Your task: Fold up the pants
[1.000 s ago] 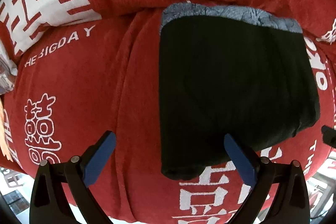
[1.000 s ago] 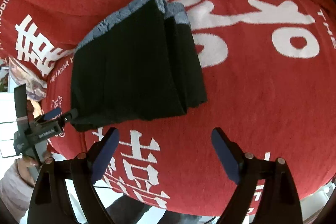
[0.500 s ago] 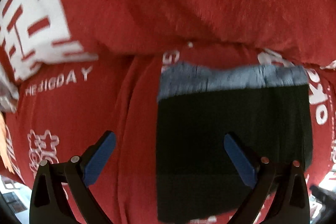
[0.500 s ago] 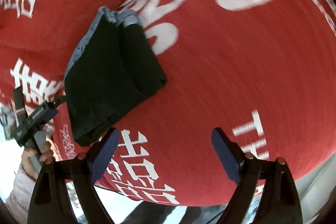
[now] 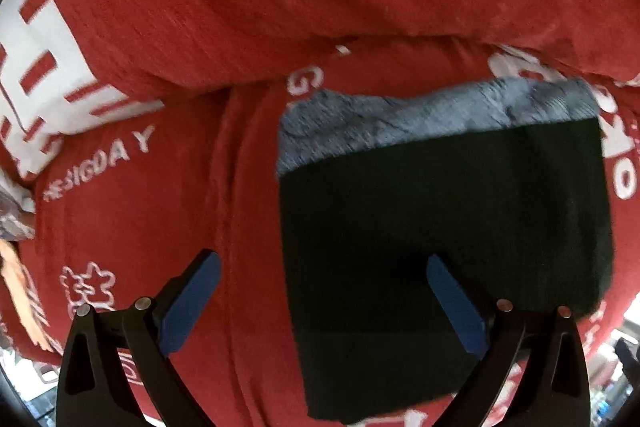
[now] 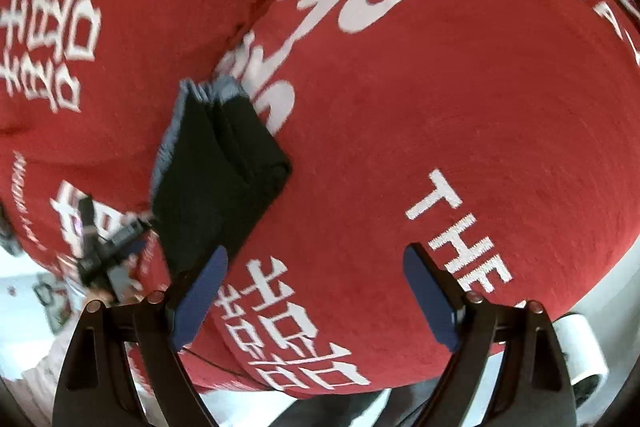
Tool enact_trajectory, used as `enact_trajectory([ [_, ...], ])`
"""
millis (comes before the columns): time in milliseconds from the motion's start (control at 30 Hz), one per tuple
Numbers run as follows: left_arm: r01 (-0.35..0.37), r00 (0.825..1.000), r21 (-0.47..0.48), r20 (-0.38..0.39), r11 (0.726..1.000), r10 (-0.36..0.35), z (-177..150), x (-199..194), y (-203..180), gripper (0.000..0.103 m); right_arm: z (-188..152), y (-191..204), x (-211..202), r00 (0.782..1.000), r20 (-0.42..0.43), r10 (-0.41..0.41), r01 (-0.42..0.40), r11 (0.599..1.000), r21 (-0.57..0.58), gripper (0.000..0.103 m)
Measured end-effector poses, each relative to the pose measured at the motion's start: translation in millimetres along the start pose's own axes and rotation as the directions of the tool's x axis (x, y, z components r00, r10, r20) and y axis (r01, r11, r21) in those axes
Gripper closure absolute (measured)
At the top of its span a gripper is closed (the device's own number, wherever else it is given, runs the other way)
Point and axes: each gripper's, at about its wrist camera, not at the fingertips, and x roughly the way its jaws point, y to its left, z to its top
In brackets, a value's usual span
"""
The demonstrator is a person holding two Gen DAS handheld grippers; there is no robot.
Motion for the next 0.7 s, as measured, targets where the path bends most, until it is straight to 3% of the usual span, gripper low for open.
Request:
enact_trajectory([
  [33,0.016,1.000,-0.002,-0.012,1.000,-0.016,-2,0,-1,0.000,0,-2,-2,1.000,0.001,0.006,-0.006,1.000,0.005,0.000],
  [433,0.129,0.990,0.007,-0.064,0.992,-0.128,-18,-2,-7,0.000,-4,-3,-5,1.000,0.005,-0.008,0.008,1.000,-0.028,0.000],
  [700,0.228,0.970,-0.015,-0.085,0.974,-0.228,-29,1,-4,0.000,-2,-11,-14,0.993,-0.007,-0.118,0.118,0.993,-0.015,0.000],
])
